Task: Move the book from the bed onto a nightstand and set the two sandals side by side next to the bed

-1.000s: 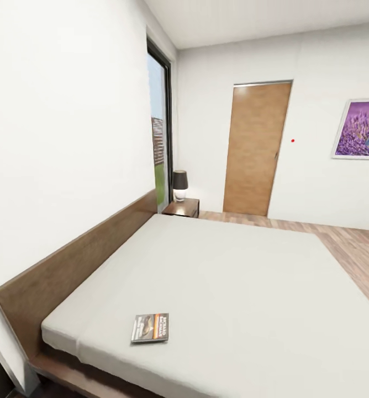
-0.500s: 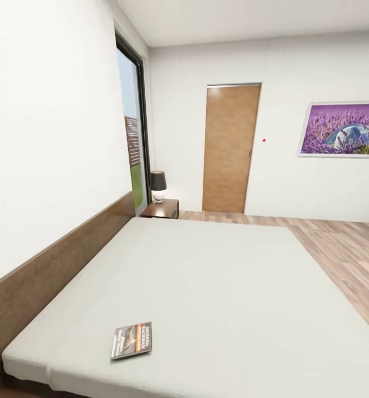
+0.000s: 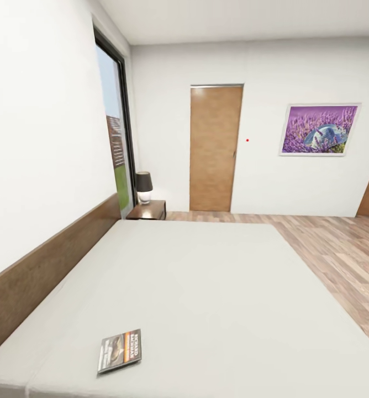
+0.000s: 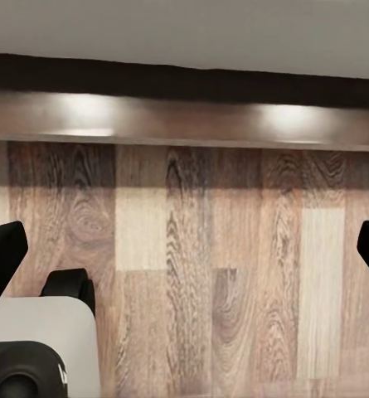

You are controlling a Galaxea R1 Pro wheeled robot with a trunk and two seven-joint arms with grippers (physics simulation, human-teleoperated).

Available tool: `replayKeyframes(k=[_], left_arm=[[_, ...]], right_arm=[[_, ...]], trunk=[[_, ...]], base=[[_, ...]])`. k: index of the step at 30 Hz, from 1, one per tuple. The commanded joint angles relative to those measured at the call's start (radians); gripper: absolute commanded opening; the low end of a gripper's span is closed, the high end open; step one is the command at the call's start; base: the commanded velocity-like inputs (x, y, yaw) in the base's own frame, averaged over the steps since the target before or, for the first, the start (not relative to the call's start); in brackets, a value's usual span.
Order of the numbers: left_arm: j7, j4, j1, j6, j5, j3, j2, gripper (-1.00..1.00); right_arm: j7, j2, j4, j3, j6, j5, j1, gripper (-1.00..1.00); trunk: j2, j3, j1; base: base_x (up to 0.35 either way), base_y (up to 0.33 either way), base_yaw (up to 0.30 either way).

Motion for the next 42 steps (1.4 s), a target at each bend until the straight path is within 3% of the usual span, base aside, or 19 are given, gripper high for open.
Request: replayKeyframes(k=[1,42], left_arm=[[-0.001,0.0,0.0,-0.002,0.01,-0.008,0.0,1.0],[-0.001,0.0,0.0,-0.002,0.009,-0.008,0.0,1.0]], right_arm=[[0.003,-0.001,0.001,-0.009,-0.003,0.009,-0.001,1.0],[0.003,0.003,0.001,-0.009,-0.003,0.008,-0.001,1.0]], trunk=[[-0.001,-0.001,0.0],[-0.001,-0.001,0.0]], base=[[0.023,0.017,-0.038],[0.03,0.035,-0.003]])
